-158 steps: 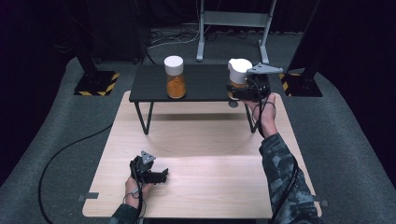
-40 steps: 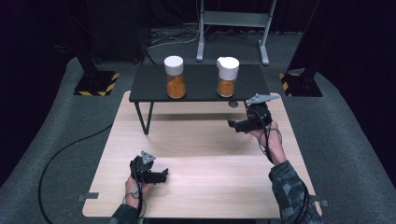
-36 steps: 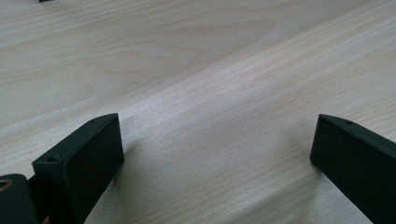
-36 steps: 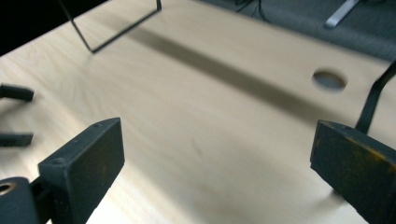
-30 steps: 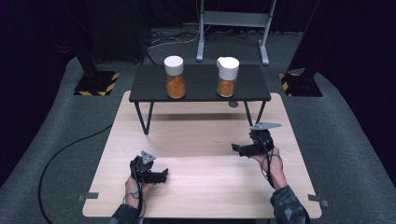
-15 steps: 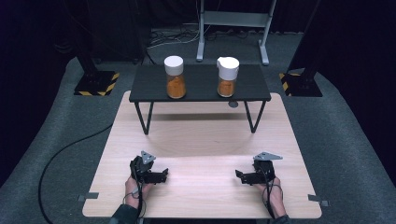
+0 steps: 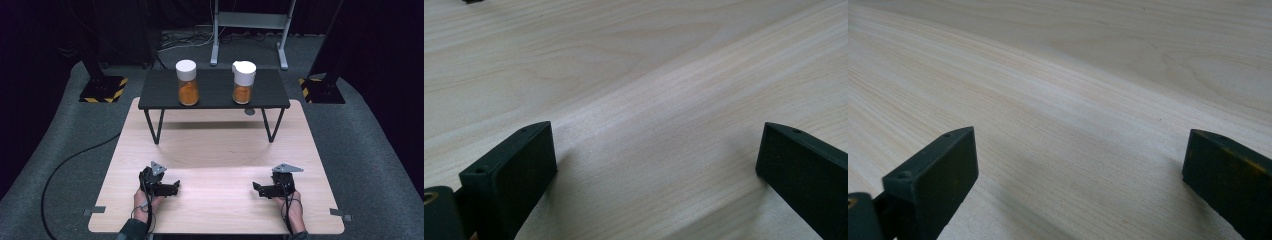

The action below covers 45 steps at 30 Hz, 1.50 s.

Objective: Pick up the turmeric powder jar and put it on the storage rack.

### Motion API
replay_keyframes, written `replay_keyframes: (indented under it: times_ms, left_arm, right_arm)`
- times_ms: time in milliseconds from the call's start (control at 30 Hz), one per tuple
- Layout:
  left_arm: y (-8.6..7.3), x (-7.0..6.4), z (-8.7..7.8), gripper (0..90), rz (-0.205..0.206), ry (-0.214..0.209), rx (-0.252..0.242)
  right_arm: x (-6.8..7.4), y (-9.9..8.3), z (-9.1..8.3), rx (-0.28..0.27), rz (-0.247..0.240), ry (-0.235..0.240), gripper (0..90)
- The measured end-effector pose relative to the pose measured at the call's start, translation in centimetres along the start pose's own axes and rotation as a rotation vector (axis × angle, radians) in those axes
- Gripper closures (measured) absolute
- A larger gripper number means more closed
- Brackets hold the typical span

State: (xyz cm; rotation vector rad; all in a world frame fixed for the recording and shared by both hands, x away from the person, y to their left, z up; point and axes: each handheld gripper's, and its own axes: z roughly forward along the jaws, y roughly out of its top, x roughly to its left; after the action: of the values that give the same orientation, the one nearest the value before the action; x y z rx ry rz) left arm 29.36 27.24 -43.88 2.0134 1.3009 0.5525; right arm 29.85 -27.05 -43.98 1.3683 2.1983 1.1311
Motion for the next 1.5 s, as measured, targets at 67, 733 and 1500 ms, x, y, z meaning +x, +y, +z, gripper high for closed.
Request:
replay_keyframes:
  times_ms: [67, 733, 1500]
  left_arm:
    - [0.0, -0.03, 0.0, 2.2, 0.001, 0.002, 0.0]
    - [-0.04, -0.03, -0.05, 2.3, 0.006, 0.001, 0.0]
    - [-0.1, -0.05, -0.08, 2.3, 0.003, 0.001, -0.001]
  right_arm:
    - [0.06, 0.08, 0.05, 0.004, -0.005, -0.001, 0.0]
    - [0.03, -0.05, 0.03, -0.004, 0.009, -0.009, 0.7]
    - [0.25, -0.04, 0.04, -0.004, 0.01, -0.021, 1.1]
